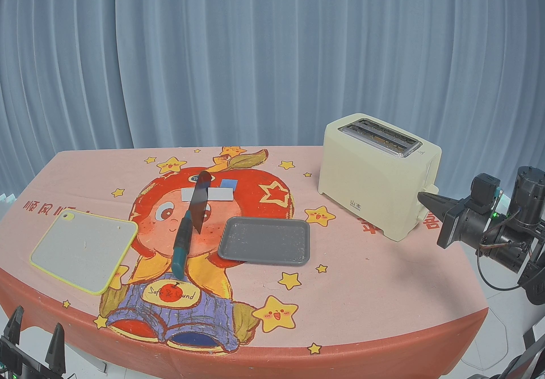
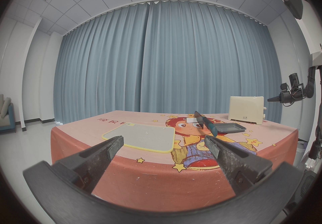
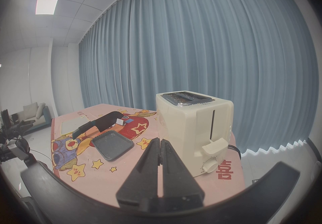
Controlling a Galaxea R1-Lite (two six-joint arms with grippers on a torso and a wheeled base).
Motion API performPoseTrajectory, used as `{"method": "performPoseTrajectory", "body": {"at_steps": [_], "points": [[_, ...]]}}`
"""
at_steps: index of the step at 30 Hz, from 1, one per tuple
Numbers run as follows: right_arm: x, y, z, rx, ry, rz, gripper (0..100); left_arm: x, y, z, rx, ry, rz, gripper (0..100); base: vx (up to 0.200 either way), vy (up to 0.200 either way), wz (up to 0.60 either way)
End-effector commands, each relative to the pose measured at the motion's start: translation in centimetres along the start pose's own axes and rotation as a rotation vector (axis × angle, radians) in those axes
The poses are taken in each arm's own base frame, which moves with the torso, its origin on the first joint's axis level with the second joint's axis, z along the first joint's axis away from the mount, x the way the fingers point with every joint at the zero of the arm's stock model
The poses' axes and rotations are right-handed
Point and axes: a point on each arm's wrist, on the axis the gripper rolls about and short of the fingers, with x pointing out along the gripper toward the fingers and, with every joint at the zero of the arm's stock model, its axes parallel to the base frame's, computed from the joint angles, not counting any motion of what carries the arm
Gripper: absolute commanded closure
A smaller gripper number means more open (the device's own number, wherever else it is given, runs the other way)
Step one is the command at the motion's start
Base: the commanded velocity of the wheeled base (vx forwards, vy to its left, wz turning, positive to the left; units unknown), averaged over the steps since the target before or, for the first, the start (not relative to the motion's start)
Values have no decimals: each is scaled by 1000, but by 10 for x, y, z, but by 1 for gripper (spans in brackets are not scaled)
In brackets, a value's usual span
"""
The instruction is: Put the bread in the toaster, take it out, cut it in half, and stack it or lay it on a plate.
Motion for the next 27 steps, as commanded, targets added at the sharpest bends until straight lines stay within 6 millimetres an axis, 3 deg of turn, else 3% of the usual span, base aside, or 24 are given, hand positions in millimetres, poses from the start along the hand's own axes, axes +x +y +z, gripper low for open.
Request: {"method": "performPoseTrajectory", "body": {"at_steps": [1,27], "points": [[0,0,0,0,2,1,100,1,0,-5,1,17,1,0,0,0,0],[0,0,0,0,0,-28,100,1,0,-5,1,17,1,0,0,0,0]]}}
